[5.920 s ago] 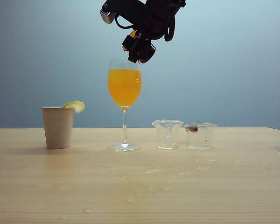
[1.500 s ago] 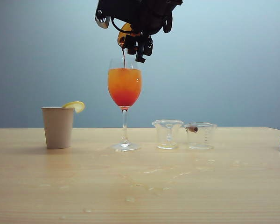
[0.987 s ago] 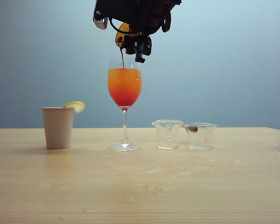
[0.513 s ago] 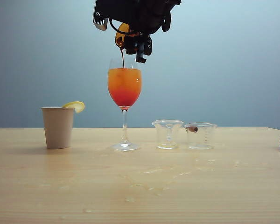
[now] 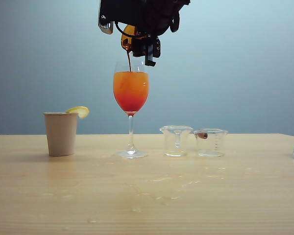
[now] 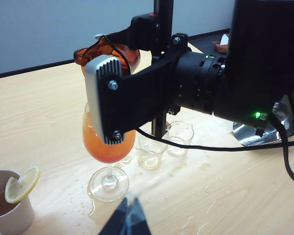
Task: Pick up the fourth measuring cup from the left, pour the grenadine inside into the goblet, and finally put the measuring cup back in its original place.
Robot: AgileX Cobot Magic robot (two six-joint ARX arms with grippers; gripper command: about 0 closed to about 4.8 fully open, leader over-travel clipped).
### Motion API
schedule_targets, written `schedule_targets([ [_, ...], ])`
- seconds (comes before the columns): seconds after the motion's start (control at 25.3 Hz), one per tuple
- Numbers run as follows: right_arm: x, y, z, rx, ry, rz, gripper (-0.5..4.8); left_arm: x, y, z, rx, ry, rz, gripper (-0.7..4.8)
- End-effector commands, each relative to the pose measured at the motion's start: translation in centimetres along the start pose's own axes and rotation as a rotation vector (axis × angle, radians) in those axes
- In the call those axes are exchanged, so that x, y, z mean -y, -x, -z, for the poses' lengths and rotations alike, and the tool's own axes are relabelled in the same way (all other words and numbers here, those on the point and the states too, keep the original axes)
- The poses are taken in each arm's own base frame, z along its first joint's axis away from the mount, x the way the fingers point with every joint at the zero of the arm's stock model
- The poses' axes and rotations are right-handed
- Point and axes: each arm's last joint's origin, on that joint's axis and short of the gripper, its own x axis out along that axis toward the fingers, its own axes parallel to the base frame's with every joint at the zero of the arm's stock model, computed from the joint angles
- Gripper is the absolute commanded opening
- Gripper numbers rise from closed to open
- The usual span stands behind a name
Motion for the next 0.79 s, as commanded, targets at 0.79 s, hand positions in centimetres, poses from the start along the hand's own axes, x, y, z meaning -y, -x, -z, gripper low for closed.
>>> schedule_targets([
  [0.79, 1.12, 0.17, -0.29, 0.015, 0.097, 0.086, 1.48, 0.02, 0.15, -0.26, 0.02, -0.006, 0.005, -0.06],
])
